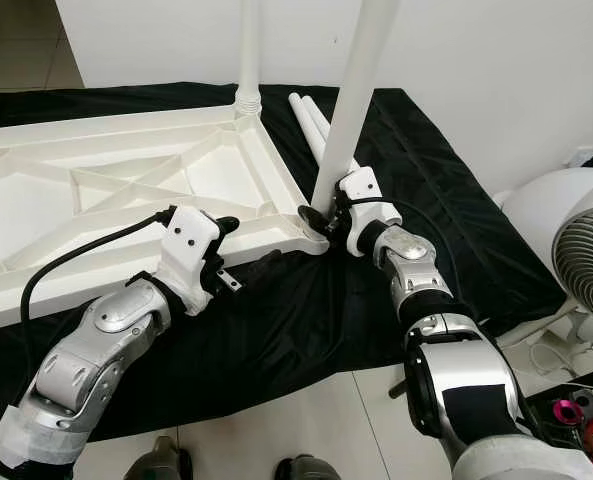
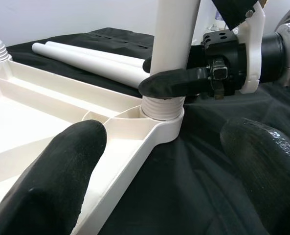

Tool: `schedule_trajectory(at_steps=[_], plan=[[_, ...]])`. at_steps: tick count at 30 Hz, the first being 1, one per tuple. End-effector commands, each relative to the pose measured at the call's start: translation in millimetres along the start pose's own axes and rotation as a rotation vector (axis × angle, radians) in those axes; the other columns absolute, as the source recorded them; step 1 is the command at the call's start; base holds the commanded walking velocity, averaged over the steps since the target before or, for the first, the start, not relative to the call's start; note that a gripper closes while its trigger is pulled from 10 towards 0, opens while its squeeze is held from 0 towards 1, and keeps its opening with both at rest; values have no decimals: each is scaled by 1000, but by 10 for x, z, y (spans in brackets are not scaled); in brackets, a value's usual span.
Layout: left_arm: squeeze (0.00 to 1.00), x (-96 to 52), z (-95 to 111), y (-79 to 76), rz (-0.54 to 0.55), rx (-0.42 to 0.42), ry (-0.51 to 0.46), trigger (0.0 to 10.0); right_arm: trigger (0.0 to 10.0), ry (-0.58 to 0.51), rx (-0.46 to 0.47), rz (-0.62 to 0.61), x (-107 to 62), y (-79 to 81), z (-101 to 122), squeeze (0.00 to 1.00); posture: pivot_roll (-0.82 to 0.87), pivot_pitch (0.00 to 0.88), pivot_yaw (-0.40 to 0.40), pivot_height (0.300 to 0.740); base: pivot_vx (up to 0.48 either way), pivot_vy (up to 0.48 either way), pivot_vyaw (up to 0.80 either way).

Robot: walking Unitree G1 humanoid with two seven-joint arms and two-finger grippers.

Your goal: Building children table

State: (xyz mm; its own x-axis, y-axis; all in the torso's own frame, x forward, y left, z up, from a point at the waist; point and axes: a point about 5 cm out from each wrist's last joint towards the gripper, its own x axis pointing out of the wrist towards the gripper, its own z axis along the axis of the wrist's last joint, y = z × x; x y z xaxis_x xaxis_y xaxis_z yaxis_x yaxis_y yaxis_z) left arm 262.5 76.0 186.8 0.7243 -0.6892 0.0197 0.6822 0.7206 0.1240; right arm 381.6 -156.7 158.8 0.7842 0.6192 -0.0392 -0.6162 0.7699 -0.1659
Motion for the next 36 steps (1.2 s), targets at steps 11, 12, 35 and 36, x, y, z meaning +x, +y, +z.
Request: schedule_trajectory(at_steps=[11,12,35,36], plan=[[0,8,14,-27,-27,-3,-1,10000,10000,55,176,-52,-8,35,-196,0,30,68,-65,740,0,0,0],[0,9,15,-28,-28,-4,-1,10000,10000,58,195,-57,-4,35,-202,0,30,68,-65,740,0,0,0],[0,1,-5,-69,-32,-11,5,10000,10000,34,257,-373,244,214,-158,0,32,68,-82,740,0,0,0],[0,1,-5,-69,-32,-11,5,10000,10000,34,257,-373,244,214,-158,0,32,68,-82,740,0,0,0]])
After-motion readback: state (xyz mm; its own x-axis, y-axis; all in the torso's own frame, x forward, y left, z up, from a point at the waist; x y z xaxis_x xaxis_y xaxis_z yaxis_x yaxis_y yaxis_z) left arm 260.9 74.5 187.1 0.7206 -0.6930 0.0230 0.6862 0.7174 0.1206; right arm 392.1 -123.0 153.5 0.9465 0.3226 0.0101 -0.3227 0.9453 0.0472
